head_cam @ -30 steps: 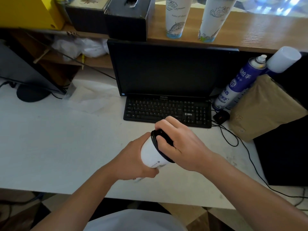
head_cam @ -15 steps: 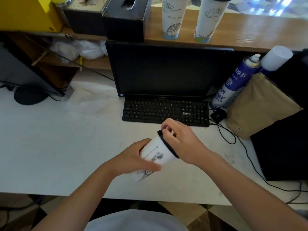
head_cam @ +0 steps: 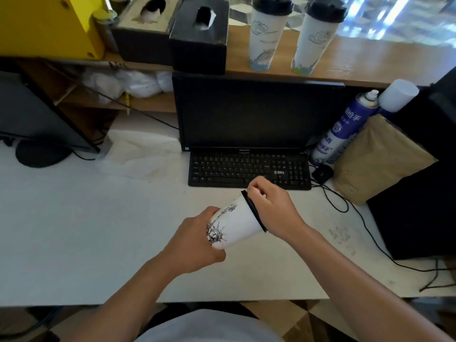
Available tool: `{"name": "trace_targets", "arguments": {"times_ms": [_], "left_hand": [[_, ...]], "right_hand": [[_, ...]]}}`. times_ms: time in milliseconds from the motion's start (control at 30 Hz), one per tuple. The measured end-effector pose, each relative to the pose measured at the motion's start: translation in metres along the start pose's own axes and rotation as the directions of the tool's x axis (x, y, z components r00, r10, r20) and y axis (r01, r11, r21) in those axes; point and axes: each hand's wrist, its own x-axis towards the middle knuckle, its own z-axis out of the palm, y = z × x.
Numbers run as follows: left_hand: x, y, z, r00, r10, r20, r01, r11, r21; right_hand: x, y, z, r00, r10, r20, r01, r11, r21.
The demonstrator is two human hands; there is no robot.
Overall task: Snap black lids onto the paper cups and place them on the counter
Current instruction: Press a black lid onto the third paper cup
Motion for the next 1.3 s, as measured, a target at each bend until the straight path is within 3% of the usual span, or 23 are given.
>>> {"name": "trace_targets", "arguments": {"times_ms": [133, 233, 300, 367, 433, 467, 533, 600, 733, 900, 1200, 1300], "left_hand": [[-0.003, -0.014, -0.034, 0.944, -0.031, 0.33, 0.145, 0.934, -0.328], [-0.006, -0.032, -0.054, 0.774, 0.071, 0.629, 0.33, 0.802, -0.497], [-0.005, -0.047, -0.057, 0.677, 0.154, 0.72, 0.418, 0.724, -0.548], [-0.007, -0.055, -0.058, 0.635, 0.18, 0.751, 0.461, 0.692, -0.556], [-0.01, -0.056, -0.056, 0.673, 0.148, 0.725, 0.432, 0.717, -0.547], [-0.012, -0.054, -0.053, 0.744, 0.098, 0.661, 0.35, 0.785, -0.511], [-0.017, -0.047, -0.045, 0.903, -0.007, 0.43, 0.136, 0.953, -0.27], [-0.022, -0.042, -0.035, 0.964, -0.028, 0.264, 0.058, 0.992, -0.108], [-0.025, -0.048, -0.022, 0.969, 0.002, 0.246, 0.047, 0.98, -0.192], [-0.023, -0.062, -0.033, 0.885, 0.097, 0.455, 0.08, 0.932, -0.355], [-0.012, -0.068, -0.029, 0.878, 0.159, 0.451, 0.024, 0.927, -0.373], [-0.01, -0.066, -0.023, 0.913, 0.15, 0.38, -0.006, 0.935, -0.354]], "right_hand": [[-0.008, -0.024, 0.017, 0.992, -0.111, 0.053, 0.115, 0.991, -0.07], [-0.013, -0.04, 0.029, 0.986, -0.136, 0.096, 0.142, 0.988, -0.06], [-0.015, -0.046, 0.036, 0.982, -0.159, 0.102, 0.166, 0.984, -0.06], [-0.017, -0.049, 0.044, 0.984, -0.149, 0.1, 0.158, 0.984, -0.079], [-0.019, -0.049, 0.049, 0.994, -0.083, 0.073, 0.091, 0.989, -0.113], [-0.02, -0.048, 0.052, 0.998, -0.025, 0.061, 0.033, 0.989, -0.144], [-0.02, -0.046, 0.057, 0.994, 0.106, 0.039, -0.095, 0.972, -0.215], [-0.021, -0.043, 0.062, 0.982, 0.186, 0.012, -0.176, 0.945, -0.276], [-0.025, -0.042, 0.057, 0.971, 0.237, 0.041, -0.223, 0.949, -0.221], [-0.031, -0.032, 0.034, 0.948, 0.192, 0.253, -0.261, 0.925, 0.275], [-0.031, 0.002, 0.026, 0.943, 0.001, 0.333, -0.158, 0.882, 0.444], [-0.035, 0.004, 0.023, 0.934, -0.101, 0.344, -0.087, 0.867, 0.49]]}}
